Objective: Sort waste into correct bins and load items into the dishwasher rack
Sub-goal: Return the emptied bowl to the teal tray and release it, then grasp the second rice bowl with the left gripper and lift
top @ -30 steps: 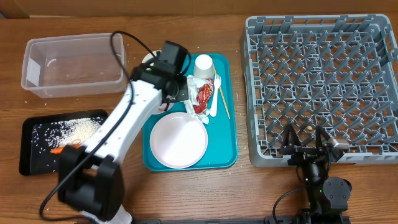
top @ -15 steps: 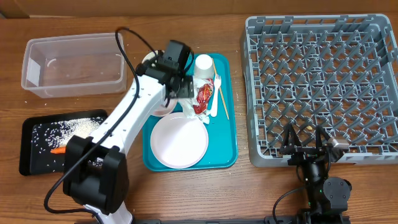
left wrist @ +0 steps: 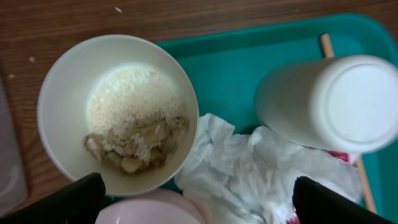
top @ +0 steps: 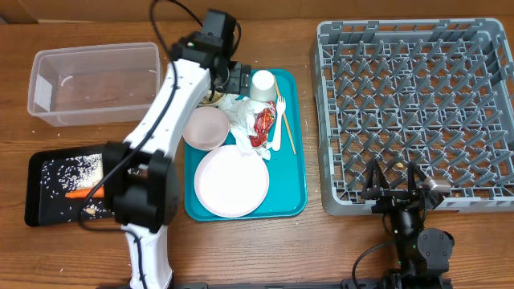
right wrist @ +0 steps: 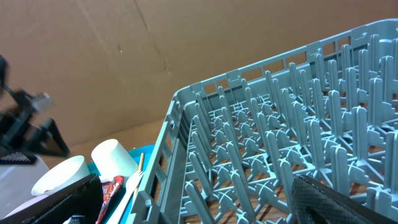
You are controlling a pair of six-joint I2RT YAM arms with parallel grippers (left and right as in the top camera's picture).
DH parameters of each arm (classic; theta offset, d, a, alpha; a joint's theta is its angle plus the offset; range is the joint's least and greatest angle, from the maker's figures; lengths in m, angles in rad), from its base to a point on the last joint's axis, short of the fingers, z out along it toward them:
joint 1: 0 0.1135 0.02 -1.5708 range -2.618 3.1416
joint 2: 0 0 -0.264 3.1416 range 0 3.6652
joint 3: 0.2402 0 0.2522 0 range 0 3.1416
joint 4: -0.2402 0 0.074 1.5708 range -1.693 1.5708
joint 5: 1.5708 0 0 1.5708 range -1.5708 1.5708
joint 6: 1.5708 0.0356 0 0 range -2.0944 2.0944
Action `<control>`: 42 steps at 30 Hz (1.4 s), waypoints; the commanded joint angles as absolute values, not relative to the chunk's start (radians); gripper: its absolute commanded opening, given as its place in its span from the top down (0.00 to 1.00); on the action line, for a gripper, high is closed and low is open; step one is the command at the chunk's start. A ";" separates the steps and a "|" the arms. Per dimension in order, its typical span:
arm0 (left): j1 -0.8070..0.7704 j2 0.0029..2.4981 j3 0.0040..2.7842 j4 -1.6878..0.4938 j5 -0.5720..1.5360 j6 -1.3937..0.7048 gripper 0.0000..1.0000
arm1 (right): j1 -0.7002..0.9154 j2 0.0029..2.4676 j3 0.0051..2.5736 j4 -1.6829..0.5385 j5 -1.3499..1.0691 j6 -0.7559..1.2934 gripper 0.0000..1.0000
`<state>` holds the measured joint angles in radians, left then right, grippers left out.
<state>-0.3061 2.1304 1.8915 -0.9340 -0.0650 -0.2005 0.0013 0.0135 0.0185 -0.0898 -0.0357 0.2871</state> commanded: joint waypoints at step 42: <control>-0.308 2.286 1.897 -0.871 -0.183 -0.097 0.95 | -0.001 0.004 0.008 -0.084 -0.023 0.280 0.00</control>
<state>-0.3077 2.2810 1.8912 -0.8673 -0.1623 -0.0986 0.0013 0.0135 0.0185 -0.0898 -0.0357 0.2871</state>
